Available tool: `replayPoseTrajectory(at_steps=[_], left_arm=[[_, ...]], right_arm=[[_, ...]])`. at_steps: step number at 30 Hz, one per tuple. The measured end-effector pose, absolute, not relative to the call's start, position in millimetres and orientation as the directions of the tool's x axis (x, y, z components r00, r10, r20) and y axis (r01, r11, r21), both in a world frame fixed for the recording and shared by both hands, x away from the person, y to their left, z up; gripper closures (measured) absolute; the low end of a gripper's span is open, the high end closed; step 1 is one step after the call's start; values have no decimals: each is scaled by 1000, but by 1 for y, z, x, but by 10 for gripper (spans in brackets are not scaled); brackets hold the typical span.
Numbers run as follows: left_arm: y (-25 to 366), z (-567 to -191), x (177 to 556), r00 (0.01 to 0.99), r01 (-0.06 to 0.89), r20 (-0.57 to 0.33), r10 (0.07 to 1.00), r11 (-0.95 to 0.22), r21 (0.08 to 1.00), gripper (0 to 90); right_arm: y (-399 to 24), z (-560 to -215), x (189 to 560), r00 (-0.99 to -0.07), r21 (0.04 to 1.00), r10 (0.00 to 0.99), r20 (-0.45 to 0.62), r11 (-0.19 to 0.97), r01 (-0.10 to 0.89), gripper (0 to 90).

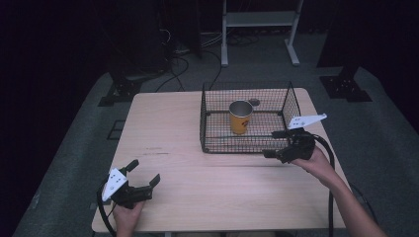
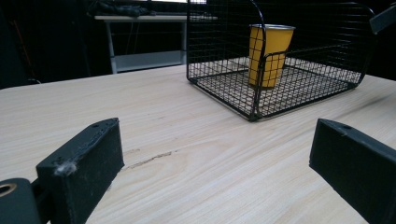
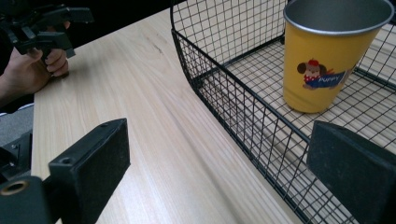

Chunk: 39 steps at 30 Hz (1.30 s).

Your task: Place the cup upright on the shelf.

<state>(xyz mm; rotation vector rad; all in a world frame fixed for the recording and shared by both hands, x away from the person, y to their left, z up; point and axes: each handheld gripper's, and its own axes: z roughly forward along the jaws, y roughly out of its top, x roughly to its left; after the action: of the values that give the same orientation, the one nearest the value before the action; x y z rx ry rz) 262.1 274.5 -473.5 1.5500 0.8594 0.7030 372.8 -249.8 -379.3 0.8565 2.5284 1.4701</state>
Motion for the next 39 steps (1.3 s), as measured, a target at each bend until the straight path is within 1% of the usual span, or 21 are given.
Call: replayPoseTrajectory(at_steps=[34, 39], left_arm=[[275, -473, 262, 548, 138, -25, 836, -61, 988, 22], [275, -473, 262, 548, 139, -24, 836, -63, 988, 22]], right_arm=[[-264, -401, 348, -812, 823, 536, 229, 339, 456, 64], [-267, -403, 343, -810, 829, 543, 222, 332, 450, 64]])
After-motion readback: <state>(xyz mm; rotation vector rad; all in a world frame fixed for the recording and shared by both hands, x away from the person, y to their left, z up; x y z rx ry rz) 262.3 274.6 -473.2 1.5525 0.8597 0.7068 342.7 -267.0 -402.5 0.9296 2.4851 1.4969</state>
